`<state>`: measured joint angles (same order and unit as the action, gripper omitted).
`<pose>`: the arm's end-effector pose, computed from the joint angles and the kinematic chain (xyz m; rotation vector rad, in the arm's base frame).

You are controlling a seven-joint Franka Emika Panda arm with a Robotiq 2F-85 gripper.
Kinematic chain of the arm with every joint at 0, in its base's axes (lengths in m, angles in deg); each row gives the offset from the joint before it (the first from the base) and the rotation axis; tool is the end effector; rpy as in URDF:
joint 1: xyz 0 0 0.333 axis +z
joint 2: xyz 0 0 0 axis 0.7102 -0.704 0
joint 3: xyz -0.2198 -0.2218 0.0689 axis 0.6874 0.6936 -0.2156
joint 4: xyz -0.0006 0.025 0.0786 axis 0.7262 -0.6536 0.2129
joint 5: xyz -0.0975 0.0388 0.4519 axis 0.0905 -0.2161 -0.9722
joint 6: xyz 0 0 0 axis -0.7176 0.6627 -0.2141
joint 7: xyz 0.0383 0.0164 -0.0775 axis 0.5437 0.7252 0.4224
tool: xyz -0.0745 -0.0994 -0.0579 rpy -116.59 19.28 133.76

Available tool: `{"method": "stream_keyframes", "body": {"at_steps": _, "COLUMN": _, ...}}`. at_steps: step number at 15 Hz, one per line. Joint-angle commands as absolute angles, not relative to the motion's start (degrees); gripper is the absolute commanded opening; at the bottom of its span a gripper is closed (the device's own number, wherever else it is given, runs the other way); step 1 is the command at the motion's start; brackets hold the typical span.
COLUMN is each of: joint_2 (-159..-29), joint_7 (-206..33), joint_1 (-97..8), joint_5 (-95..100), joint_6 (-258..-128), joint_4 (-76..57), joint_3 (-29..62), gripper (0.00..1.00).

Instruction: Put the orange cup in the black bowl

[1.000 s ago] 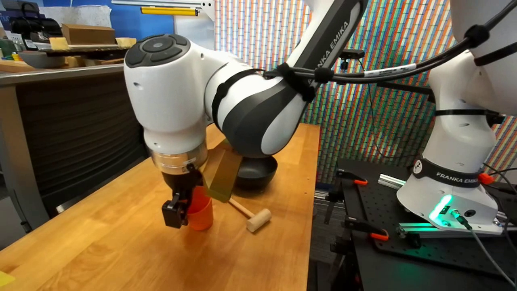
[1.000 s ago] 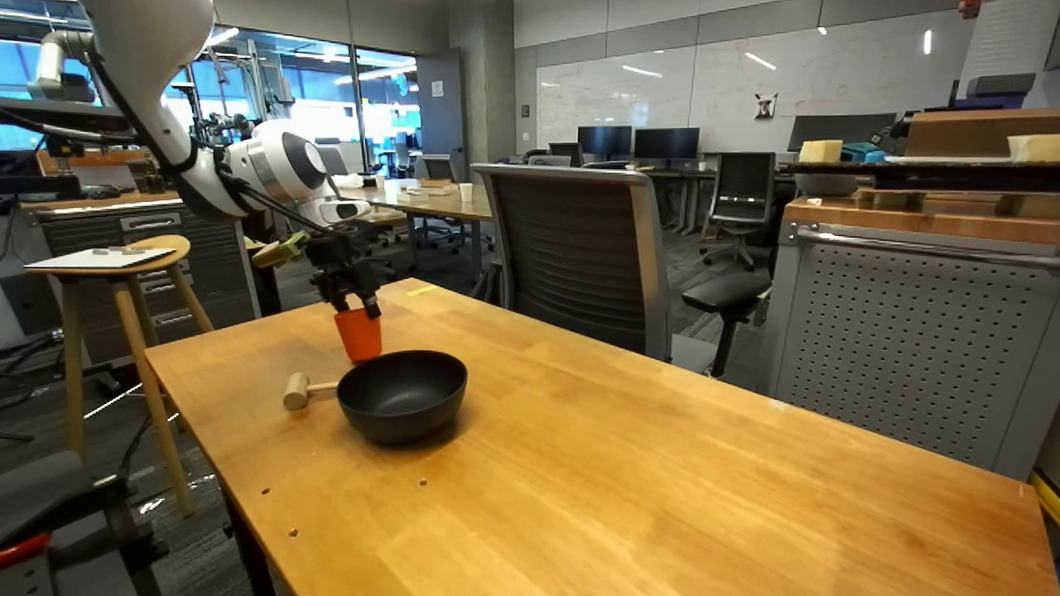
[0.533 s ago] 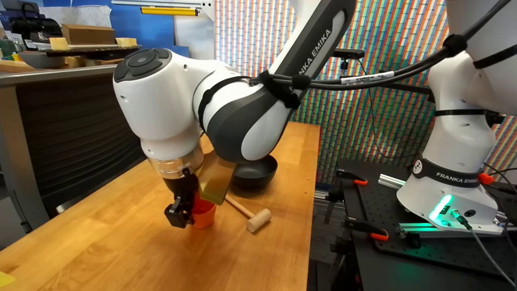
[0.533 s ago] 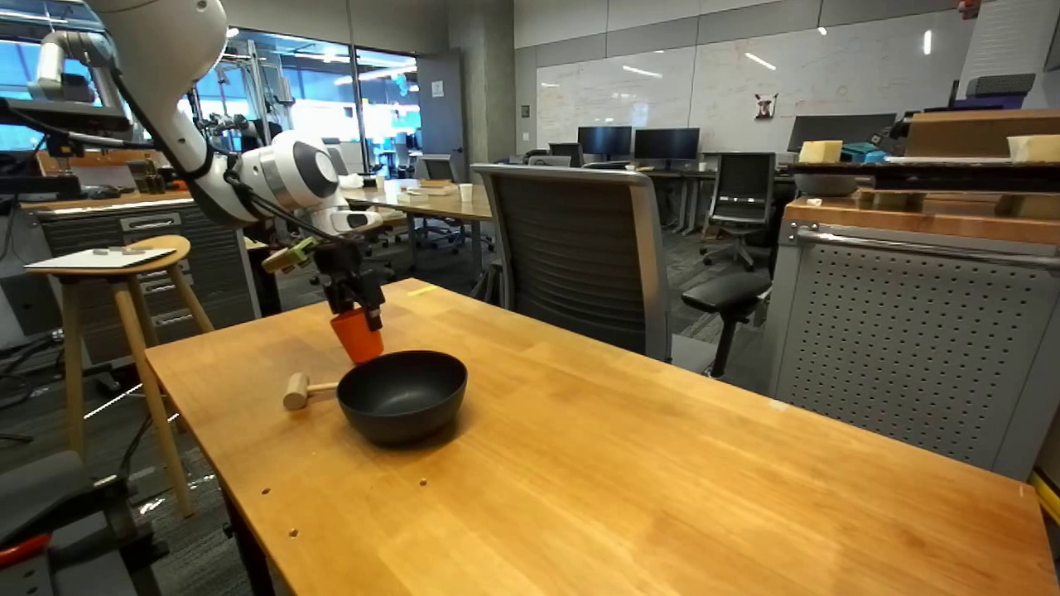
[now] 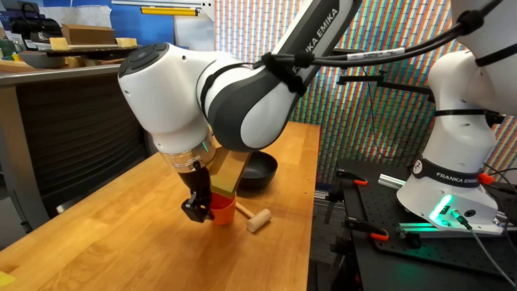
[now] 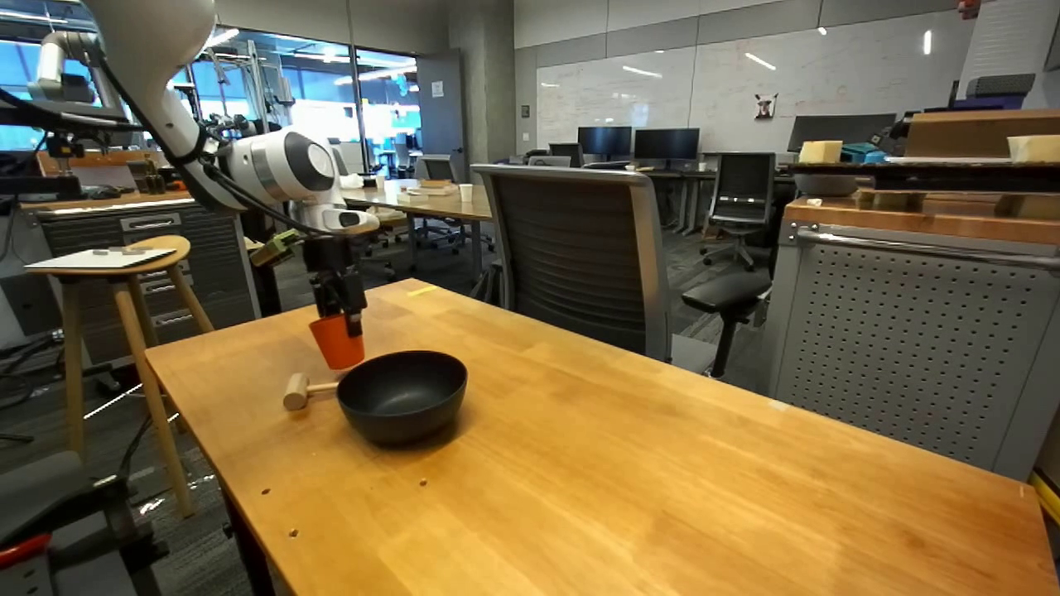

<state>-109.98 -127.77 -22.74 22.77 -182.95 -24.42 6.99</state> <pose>0.5849 0.2855 0.1110 2.7822 -0.0467 -0.0826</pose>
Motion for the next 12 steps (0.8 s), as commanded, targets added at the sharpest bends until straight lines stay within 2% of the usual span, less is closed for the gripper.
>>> {"method": "stream_keyframes", "body": {"at_steps": 1, "joint_2": -98.0, "joint_7": -132.8, "joint_1": -21.3, "joint_5": 24.2, "joint_6": -183.5, "joint_4": -32.7, "joint_3": 9.2, "gripper": 0.53}}
{"method": "stream_keyframes", "body": {"at_steps": 7, "joint_2": -85.7, "joint_7": -147.7, "joint_1": -25.0, "joint_5": 37.3, "joint_6": -183.8, "joint_4": -41.4, "joint_3": 11.8, "gripper": 0.53}}
{"method": "stream_keyframes", "body": {"at_steps": 9, "joint_2": -84.9, "joint_7": -153.7, "joint_1": -27.5, "joint_5": 41.0, "joint_6": -183.3, "joint_4": -43.2, "joint_3": 11.9, "gripper": 0.53}}
{"method": "stream_keyframes", "body": {"at_steps": 12, "joint_2": -87.2, "joint_7": -156.4, "joint_1": -32.1, "joint_5": 36.6, "joint_6": -183.2, "joint_4": -45.1, "joint_3": 11.5, "gripper": 0.53}}
